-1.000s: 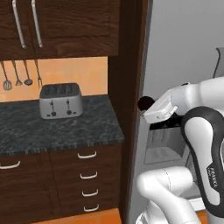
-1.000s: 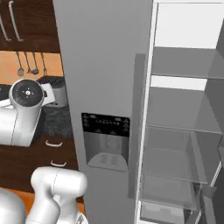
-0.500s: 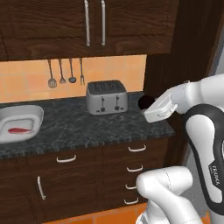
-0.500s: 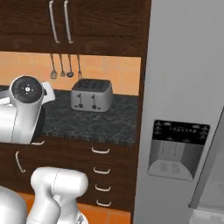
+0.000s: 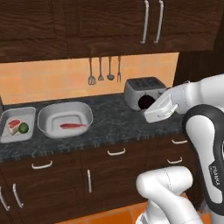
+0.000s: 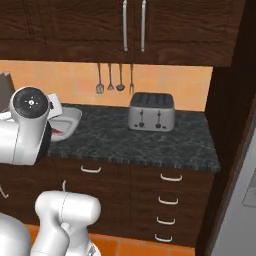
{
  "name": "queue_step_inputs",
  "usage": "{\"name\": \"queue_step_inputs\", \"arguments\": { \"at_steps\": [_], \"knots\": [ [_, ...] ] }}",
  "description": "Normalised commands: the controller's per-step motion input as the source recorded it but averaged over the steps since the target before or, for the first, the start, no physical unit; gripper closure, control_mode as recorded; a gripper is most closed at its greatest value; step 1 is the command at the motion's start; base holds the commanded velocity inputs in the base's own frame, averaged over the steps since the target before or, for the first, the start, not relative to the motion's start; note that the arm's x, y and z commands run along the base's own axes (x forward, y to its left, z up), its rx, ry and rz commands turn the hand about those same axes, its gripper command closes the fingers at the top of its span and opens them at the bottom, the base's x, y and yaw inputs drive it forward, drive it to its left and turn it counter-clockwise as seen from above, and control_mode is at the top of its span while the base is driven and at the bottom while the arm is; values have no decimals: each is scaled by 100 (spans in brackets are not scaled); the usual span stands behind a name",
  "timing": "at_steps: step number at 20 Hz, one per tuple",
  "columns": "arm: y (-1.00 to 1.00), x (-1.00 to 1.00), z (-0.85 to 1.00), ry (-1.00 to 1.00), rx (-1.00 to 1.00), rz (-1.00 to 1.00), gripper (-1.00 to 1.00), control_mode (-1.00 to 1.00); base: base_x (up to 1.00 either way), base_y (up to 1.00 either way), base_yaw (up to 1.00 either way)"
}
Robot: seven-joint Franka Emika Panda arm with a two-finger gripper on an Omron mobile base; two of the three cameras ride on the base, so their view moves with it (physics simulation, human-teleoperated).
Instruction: Place one avocado and one steak in each tupperware on the nearby counter, to pack two identical lunches.
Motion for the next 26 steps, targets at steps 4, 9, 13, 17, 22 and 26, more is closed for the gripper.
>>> {"name": "queue_step_inputs", "arguments": {
  "at_steps": [4,9,13,17,22,26],
  "knots": [
    [0,0,0,0,0,0,100,100,40,88,-8],
    [0,0,0,0,0,0,100,100,59,59,-7],
    [0,0,0,0,0,0,100,100,9,43,-5],
    [5,-6,-12,0,0,-2,100,-100,-5,23,-6],
    [7,-15,-59,2,0,-7,100,-100,0,0,0],
    [-12,56,-97,1,7,-17,100,-100,0,0,0]
  ]
}}
